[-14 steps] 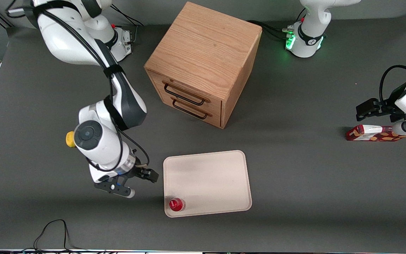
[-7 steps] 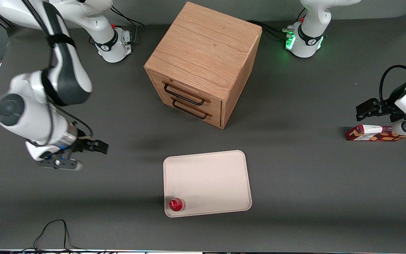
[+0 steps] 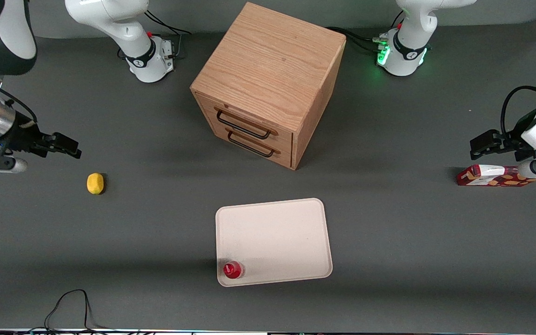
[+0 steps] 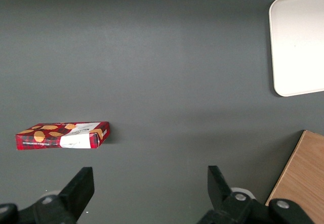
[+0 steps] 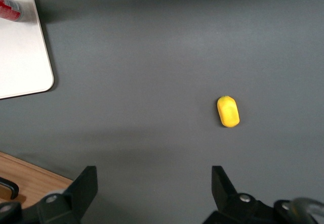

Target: Place coke bottle on tray

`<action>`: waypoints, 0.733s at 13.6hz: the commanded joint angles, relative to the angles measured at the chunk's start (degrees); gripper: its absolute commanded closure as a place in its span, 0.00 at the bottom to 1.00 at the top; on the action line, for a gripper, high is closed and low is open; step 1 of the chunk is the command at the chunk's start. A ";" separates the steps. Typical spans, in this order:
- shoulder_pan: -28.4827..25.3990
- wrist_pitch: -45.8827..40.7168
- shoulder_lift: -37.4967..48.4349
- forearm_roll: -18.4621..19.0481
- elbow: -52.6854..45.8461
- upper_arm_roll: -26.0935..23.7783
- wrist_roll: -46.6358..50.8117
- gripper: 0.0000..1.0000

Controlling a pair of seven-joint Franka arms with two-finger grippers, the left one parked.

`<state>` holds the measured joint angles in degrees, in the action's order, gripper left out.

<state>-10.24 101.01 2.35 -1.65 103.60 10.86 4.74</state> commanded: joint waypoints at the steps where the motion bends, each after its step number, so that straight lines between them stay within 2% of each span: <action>1: 4.16 -1.42 1.08 0.25 0.04 -3.82 -0.26 0.00; 4: 4.97 -2.57 0.46 0.25 -2.34 -4.62 -0.86 0.00; 10: 3.12 -3.45 0.37 0.34 -4.11 -4.18 -0.34 0.00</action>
<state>-6.52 99.41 3.09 -1.65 101.29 6.75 4.74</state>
